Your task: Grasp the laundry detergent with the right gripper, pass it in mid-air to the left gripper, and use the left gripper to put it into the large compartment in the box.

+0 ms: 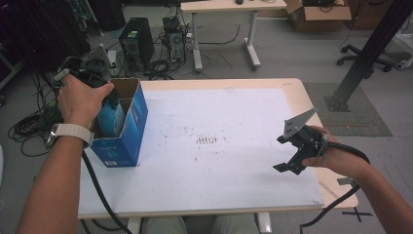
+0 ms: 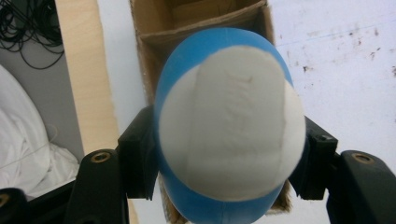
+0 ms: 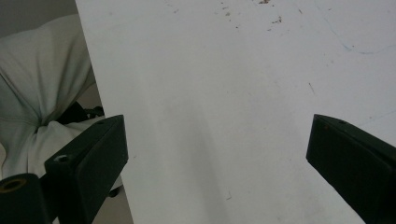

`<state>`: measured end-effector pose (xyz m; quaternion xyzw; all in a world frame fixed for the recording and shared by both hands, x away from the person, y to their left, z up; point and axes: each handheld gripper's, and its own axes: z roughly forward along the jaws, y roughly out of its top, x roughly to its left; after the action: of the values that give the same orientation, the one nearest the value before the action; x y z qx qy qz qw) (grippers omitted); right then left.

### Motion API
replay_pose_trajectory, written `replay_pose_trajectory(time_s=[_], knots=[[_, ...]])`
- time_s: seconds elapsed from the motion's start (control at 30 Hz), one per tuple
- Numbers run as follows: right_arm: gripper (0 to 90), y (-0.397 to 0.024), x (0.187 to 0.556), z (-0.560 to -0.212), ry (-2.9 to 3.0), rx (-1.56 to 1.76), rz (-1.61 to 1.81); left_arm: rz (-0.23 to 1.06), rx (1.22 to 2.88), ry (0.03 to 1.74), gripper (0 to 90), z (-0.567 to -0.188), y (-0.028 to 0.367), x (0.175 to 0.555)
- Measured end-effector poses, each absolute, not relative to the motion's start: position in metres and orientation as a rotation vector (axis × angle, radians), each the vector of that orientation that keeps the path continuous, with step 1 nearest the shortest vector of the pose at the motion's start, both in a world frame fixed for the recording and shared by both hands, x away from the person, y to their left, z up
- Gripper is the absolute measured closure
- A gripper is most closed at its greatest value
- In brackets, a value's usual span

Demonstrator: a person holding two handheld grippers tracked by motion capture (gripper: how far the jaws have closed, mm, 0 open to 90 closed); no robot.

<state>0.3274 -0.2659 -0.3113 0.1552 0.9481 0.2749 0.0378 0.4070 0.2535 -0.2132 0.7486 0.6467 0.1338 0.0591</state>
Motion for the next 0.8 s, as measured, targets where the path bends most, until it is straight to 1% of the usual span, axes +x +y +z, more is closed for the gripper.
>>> replay_pose_trajectory(time_s=[0.17,0.5,0.8], knots=[[5.2,-0.269,0.327,-0.311,2.906,0.491,0.847,0.407,2.261,1.959,38.0,-0.233,0.257,0.408],[5.3,-0.273,0.325,-0.314,2.902,0.512,0.842,0.369,2.268,1.975,37.9,-0.259,0.261,0.408],[5.4,-0.273,0.325,-0.315,2.902,0.523,0.839,0.337,2.288,1.981,37.9,-0.273,0.262,0.410]])
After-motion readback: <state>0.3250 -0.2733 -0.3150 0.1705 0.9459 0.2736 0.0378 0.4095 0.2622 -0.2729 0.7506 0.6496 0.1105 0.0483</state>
